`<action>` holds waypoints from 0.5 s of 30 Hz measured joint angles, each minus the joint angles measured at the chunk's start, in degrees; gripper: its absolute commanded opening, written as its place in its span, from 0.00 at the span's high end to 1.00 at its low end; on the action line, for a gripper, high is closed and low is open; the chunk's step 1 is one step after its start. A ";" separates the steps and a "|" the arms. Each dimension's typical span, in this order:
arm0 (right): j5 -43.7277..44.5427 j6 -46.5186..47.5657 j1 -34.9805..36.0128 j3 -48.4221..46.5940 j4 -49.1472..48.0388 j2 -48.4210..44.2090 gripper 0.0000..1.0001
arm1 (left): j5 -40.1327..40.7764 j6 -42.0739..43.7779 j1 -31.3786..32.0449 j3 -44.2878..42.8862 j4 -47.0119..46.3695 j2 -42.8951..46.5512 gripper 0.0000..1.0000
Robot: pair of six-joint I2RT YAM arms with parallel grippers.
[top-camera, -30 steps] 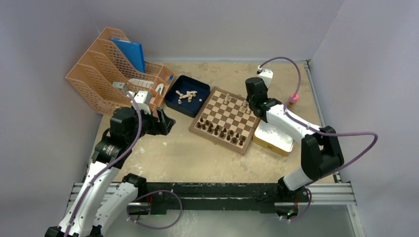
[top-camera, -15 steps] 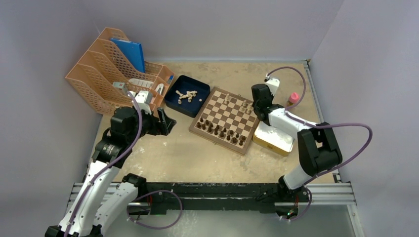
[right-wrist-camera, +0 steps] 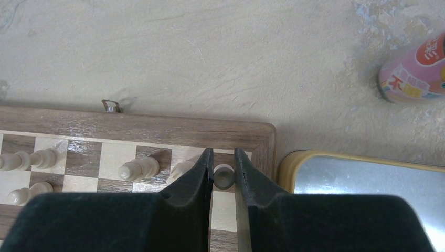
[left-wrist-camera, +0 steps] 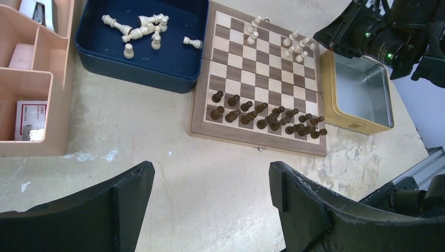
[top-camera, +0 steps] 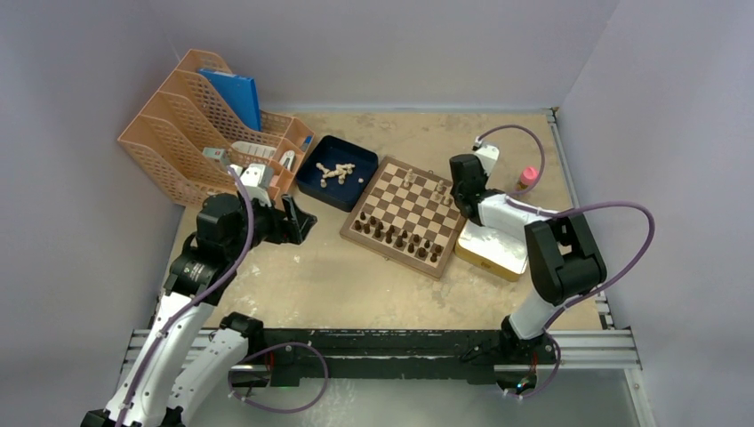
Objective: Set up the chess pieces on the board
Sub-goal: Place the chess piece on the chessboard.
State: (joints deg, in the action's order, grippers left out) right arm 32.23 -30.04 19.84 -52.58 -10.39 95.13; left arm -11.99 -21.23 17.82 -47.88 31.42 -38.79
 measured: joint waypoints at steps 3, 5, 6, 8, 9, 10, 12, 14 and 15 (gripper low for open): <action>-0.02 0.00 0.00 0.00 -0.28 0.61 0.82 | 0.00 0.00 0.00 0.00 -0.37 -0.28 0.20; 0.04 0.02 0.00 0.00 -0.33 0.98 0.82 | 0.00 0.00 0.00 0.00 -0.42 -0.35 0.20; 0.11 0.02 0.00 0.00 -0.31 1.16 0.81 | 0.02 0.00 0.00 0.00 -0.42 -0.39 0.20; 0.20 0.02 0.00 0.00 -0.28 1.29 0.81 | 0.04 0.00 0.00 0.00 -0.35 -0.24 0.20; 0.24 0.02 0.00 0.00 -0.31 1.29 0.80 | 0.09 0.00 0.00 0.00 -0.37 0.04 0.20; 0.24 0.02 0.00 0.00 -0.33 1.29 0.80 | 0.11 0.00 0.00 0.00 -0.37 0.35 0.20; 0.24 0.02 0.00 0.00 -0.31 1.42 0.79 | 0.22 0.00 0.00 0.00 -0.42 0.70 0.20; 0.24 0.02 0.00 0.00 -0.33 1.90 0.79 | 0.22 0.00 0.00 0.00 -0.42 0.74 0.20; 0.24 0.02 0.00 0.00 -0.26 2.25 0.78 | 0.22 0.00 0.00 0.00 -0.44 0.76 0.20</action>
State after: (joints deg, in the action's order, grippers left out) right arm 32.47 -30.02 19.84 -52.58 -10.66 97.38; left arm -11.77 -21.23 17.82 -47.88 30.98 -38.02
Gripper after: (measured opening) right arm 0.210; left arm 0.805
